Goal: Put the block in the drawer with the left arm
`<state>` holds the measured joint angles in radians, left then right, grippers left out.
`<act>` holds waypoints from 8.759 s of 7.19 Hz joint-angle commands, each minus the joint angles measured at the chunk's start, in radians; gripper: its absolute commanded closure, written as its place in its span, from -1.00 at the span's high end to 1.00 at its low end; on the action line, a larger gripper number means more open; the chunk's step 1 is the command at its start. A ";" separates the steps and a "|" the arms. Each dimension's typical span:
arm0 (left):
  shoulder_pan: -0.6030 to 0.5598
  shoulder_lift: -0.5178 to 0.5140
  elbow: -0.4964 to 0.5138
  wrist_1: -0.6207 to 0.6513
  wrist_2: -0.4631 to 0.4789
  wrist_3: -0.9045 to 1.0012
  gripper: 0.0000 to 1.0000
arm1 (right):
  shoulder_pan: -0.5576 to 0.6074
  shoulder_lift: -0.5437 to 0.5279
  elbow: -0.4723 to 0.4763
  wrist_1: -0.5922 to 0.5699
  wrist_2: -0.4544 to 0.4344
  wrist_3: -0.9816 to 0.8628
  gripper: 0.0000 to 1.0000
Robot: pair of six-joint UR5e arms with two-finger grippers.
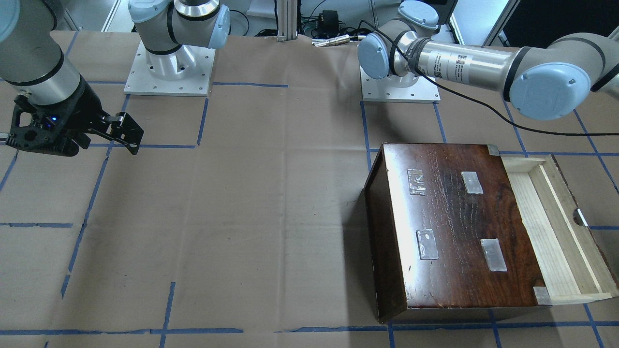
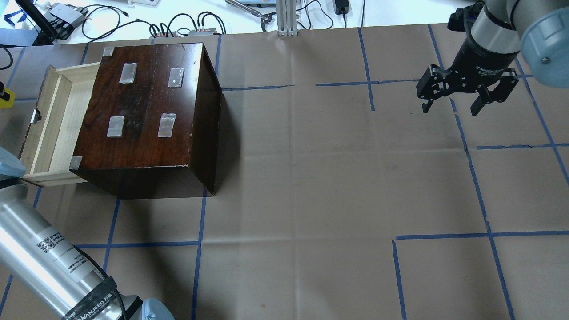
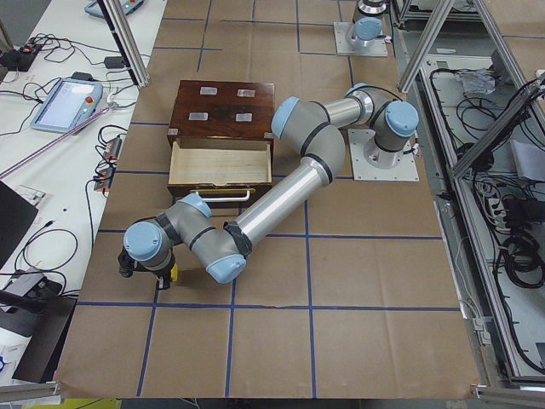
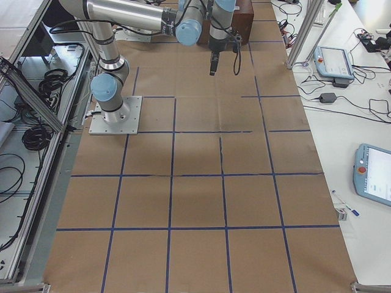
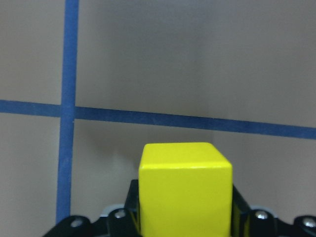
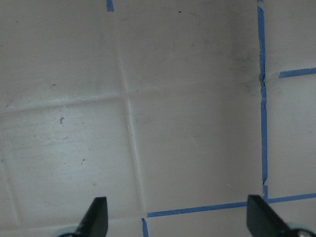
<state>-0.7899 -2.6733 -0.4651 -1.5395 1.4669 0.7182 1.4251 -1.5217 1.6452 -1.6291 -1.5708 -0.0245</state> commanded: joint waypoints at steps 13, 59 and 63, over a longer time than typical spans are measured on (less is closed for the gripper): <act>0.003 0.794 -0.858 0.021 0.041 -0.075 -0.94 | 0.000 0.000 0.001 0.000 0.000 0.000 1.00; -0.807 1.150 -1.230 0.102 0.121 -0.795 0.97 | 0.000 0.000 -0.001 0.000 0.000 0.000 1.00; -0.804 1.168 -1.230 0.072 0.112 -0.645 0.97 | 0.000 0.000 0.001 0.000 0.000 0.000 1.00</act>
<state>-1.5947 -1.5097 -1.6951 -1.4531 1.5803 0.0272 1.4251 -1.5217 1.6449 -1.6291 -1.5708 -0.0245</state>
